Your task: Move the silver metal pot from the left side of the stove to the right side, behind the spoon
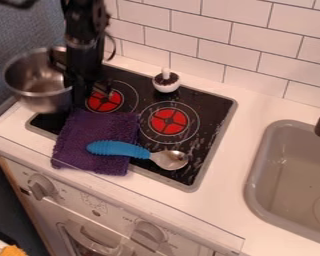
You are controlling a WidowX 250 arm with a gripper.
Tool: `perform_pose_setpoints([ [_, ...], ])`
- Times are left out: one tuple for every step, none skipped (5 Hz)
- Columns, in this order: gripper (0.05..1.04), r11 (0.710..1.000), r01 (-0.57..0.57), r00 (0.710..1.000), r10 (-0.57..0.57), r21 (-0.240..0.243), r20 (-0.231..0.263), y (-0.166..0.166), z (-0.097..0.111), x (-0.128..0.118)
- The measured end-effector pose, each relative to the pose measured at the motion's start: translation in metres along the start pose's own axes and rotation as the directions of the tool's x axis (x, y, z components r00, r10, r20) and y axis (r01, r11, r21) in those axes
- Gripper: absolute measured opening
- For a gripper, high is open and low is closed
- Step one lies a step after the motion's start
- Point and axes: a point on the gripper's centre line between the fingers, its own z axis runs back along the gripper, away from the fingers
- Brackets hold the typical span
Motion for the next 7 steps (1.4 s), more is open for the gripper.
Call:
perform_pose_setpoints([
  [0.072, 1.000, 0.017, 1.000, -0.017, 0.013, -0.008, -0.013, 0.016, 0.001],
  [0.072, 0.998, 0.068, 0.997, -0.068, 0.015, 0.047, -0.037, 0.035, 0.010],
  [0.072, 0.986, 0.164, 0.980, -0.164, 0.008, 0.112, -0.077, 0.055, 0.025],
  [0.072, 0.971, 0.240, 0.958, -0.237, 0.001, 0.160, -0.112, 0.070, 0.040],
  [0.072, 0.946, 0.324, 0.932, -0.317, -0.014, 0.176, -0.149, 0.069, 0.047],
  [0.072, 0.924, 0.382, 0.913, -0.374, -0.021, 0.164, -0.173, 0.057, 0.048],
  [0.072, 0.911, 0.413, 0.905, -0.407, -0.023, 0.126, -0.181, 0.040, 0.048],
])
